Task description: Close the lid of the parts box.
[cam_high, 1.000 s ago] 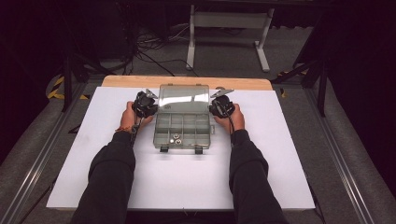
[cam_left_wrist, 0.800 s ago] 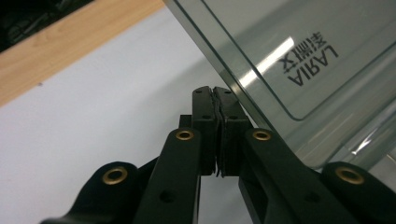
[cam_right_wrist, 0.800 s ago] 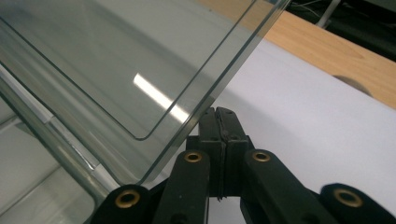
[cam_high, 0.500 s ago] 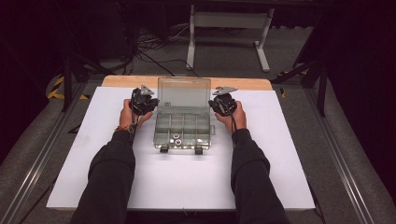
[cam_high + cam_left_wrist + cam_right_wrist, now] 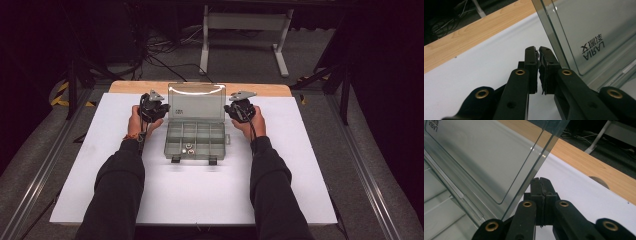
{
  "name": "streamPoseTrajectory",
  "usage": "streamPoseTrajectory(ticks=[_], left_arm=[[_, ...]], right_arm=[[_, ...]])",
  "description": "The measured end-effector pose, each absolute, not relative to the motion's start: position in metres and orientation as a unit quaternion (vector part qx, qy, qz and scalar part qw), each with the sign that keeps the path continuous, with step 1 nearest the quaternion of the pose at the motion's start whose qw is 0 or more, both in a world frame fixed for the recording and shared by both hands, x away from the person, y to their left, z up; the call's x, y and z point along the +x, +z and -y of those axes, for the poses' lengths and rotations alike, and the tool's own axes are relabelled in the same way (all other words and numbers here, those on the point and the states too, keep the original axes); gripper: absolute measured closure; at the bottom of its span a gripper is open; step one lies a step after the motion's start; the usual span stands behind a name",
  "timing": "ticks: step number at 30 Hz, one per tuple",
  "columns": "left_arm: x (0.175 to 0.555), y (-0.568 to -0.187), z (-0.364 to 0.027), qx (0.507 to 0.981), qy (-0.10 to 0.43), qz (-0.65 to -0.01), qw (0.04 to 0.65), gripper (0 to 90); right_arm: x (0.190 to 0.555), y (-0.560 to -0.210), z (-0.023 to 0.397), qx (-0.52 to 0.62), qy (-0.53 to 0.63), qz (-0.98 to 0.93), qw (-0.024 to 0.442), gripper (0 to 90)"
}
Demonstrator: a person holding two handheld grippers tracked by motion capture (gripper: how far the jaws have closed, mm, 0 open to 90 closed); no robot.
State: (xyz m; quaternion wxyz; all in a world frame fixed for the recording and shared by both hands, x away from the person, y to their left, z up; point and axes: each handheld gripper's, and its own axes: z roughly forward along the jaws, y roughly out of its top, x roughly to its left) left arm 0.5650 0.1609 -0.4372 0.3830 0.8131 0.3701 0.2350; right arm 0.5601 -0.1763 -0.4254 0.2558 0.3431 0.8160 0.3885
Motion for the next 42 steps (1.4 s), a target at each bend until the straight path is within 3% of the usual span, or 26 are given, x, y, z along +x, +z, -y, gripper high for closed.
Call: streamPoseTrajectory(ticks=[42], left_arm=[[0.552, -0.397, -0.166, 0.796, 0.263, -0.350, 0.419, 84.1]], right_arm=[[0.547, -0.393, 0.182, 0.307, 0.433, -0.801, 0.279, 89.7]])
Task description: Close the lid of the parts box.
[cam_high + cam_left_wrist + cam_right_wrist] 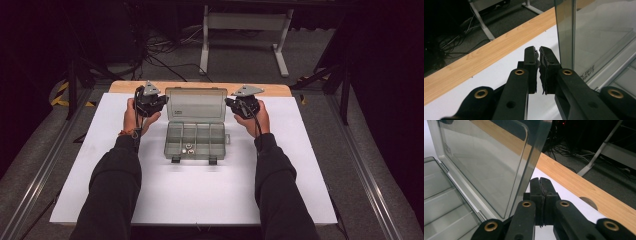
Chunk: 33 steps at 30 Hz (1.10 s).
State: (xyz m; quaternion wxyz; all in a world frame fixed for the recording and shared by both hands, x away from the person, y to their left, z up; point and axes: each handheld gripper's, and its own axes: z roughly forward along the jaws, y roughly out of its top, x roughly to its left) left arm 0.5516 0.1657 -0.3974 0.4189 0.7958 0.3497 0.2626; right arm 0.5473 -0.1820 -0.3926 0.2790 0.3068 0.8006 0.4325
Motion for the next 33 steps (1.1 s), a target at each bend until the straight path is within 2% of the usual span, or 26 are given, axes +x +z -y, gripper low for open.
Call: streamPoseTrajectory(ticks=[33], left_arm=[[0.526, -0.373, -0.166, 0.808, 0.260, -0.304, 0.432, 84.2]], right_arm=[[0.529, -0.376, 0.175, 0.284, 0.451, -0.801, 0.273, 90.0]])
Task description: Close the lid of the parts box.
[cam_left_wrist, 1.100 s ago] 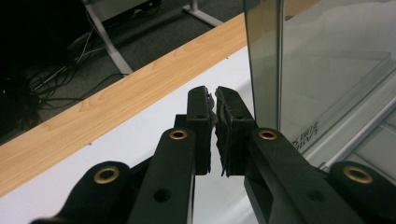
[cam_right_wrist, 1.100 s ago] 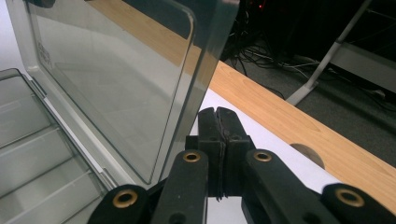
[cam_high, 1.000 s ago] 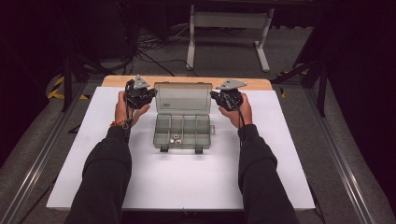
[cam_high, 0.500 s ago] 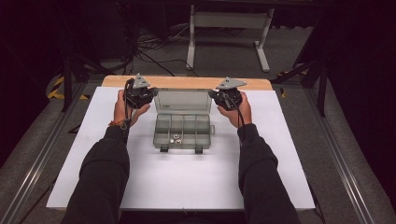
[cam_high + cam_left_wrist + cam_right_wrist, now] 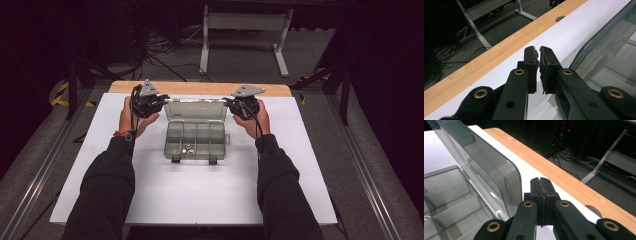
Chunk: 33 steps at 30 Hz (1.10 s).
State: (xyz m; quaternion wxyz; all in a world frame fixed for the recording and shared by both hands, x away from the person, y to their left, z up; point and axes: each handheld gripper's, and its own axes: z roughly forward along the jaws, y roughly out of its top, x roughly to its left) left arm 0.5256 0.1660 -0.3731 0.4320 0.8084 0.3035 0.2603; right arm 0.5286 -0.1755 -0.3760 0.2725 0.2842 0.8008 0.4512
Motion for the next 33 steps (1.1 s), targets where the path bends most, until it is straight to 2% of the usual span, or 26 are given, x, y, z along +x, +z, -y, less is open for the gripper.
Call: streamPoseTrajectory(ticks=[16, 33], left_arm=[[0.506, -0.371, -0.171, 0.812, 0.232, -0.277, 0.459, 85.4], [0.491, -0.372, -0.171, 0.820, 0.232, -0.256, 0.457, 85.1]], right_arm=[[0.514, -0.375, 0.181, 0.280, 0.465, -0.802, 0.248, 90.0], [0.500, -0.377, 0.176, 0.259, 0.470, -0.811, 0.233, 90.0]])
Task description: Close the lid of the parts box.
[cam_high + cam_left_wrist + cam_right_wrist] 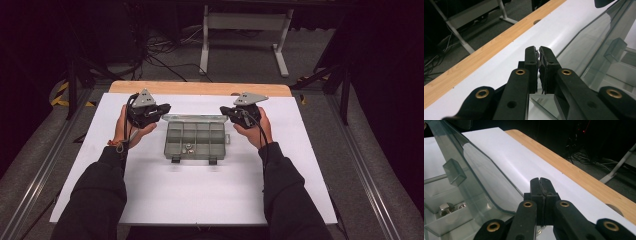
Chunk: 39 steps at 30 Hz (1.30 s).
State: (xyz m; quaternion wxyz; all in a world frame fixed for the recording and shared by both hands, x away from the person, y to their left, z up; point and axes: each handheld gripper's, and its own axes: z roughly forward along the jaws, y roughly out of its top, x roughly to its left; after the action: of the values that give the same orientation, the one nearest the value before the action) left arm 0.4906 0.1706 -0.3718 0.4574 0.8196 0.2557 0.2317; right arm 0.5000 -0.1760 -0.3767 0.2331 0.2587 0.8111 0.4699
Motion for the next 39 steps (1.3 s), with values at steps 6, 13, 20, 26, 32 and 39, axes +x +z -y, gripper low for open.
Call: streamPoseTrajectory(ticks=[6, 13, 20, 26, 32, 39], left_arm=[[0.486, -0.374, -0.171, 0.822, 0.228, -0.250, 0.457, 85.0], [0.480, -0.381, -0.171, 0.826, 0.226, -0.244, 0.455, 84.8], [0.473, -0.386, -0.171, 0.831, 0.226, -0.237, 0.450, 84.9], [0.466, -0.390, -0.169, 0.835, 0.227, -0.231, 0.445, 84.2], [0.459, -0.393, -0.168, 0.835, 0.229, -0.227, 0.445, 84.7], [0.448, -0.398, -0.169, 0.838, 0.226, -0.221, 0.445, 87.3]], right_arm=[[0.496, -0.379, 0.176, 0.255, 0.470, -0.814, 0.228, 90.0], [0.490, -0.383, 0.176, 0.252, 0.466, -0.818, 0.223, 90.0], [0.486, -0.388, 0.178, 0.251, 0.460, -0.823, 0.221, 90.0], [0.480, -0.391, 0.179, 0.252, 0.451, -0.828, 0.217, 90.0], [0.474, -0.392, 0.181, 0.250, 0.454, -0.829, 0.211, 90.0], [0.463, -0.396, 0.178, 0.244, 0.454, -0.832, 0.206, 90.0]])
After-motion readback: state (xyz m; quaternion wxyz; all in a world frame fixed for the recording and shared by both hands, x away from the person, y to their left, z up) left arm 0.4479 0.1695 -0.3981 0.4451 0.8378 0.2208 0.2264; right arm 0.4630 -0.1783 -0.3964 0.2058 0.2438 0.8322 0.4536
